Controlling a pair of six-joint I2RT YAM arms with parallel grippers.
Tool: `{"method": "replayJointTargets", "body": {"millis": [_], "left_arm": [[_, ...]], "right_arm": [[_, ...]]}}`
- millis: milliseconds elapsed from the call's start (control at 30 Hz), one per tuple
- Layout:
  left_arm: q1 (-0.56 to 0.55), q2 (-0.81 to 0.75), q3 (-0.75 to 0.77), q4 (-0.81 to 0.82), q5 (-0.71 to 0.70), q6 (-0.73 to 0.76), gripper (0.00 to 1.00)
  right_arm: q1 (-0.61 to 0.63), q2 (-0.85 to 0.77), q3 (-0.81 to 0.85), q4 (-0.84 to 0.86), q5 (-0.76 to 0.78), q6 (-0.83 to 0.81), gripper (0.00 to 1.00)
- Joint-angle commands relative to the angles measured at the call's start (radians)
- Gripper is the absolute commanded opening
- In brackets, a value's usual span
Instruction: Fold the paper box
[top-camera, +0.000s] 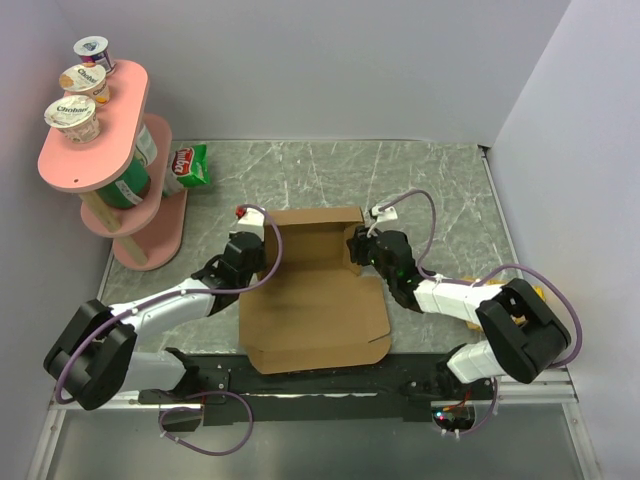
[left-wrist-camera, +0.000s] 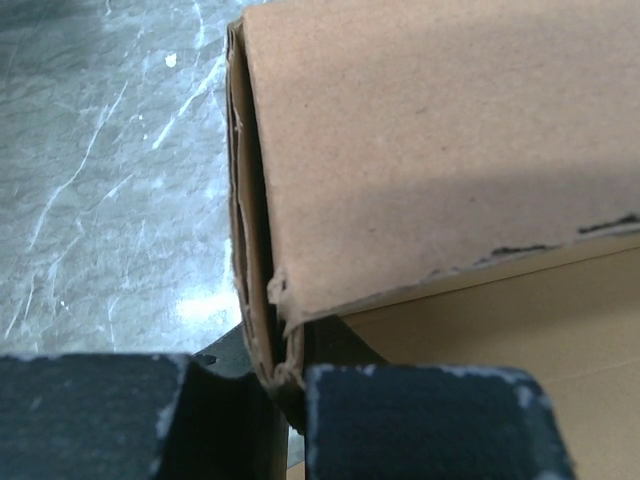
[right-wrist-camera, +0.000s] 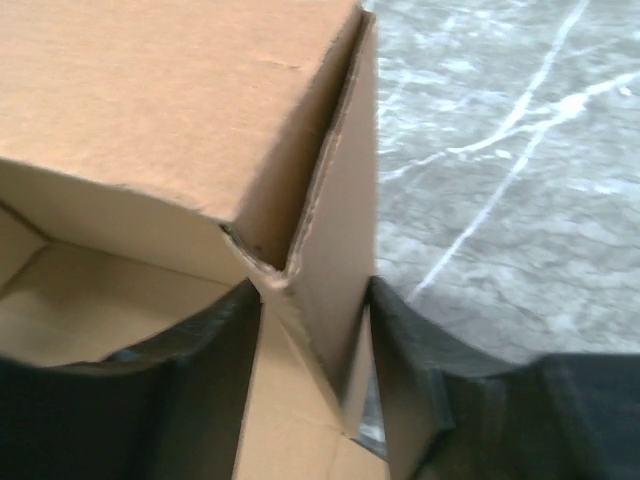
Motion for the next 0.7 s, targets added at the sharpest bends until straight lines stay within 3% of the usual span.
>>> {"method": "replayJointTargets", "body": {"millis": [0, 233, 367, 400, 433, 533, 667], "left_arm": [[-0.030, -0.017, 0.013, 0.015, 0.003, -0.015, 0.01], [-0.050, -0.018, 0.013, 0.005, -0.008, -0.015, 0.02], [-0.054, -0.029, 0.004, 0.010, -0.002, -0.012, 0.09], [-0.056, -0.030, 0.004, 0.010, -0.002, -0.011, 0.16], [-0.059, -0.035, 0.002, 0.010, 0.000, -0.013, 0.16], [-0.060, -0.038, -0.001, 0.012, 0.000, -0.013, 0.17], [-0.062, -0.040, -0.003, 0.010, 0.000, -0.010, 0.06]], "right_arm": [[0.014, 0.018, 0.016, 0.012, 0.115, 0.016, 0.41], [0.037, 0.044, 0.027, -0.010, 0.262, 0.037, 0.23], [0.053, 0.058, 0.024, 0.012, 0.334, 0.045, 0.18], [0.059, 0.068, 0.025, 0.009, 0.349, 0.048, 0.16], [0.062, 0.072, 0.036, 0.001, 0.362, 0.048, 0.11], [0.073, 0.085, 0.042, -0.004, 0.423, 0.047, 0.00], [0.091, 0.101, 0.057, -0.037, 0.520, 0.045, 0.00]]}}
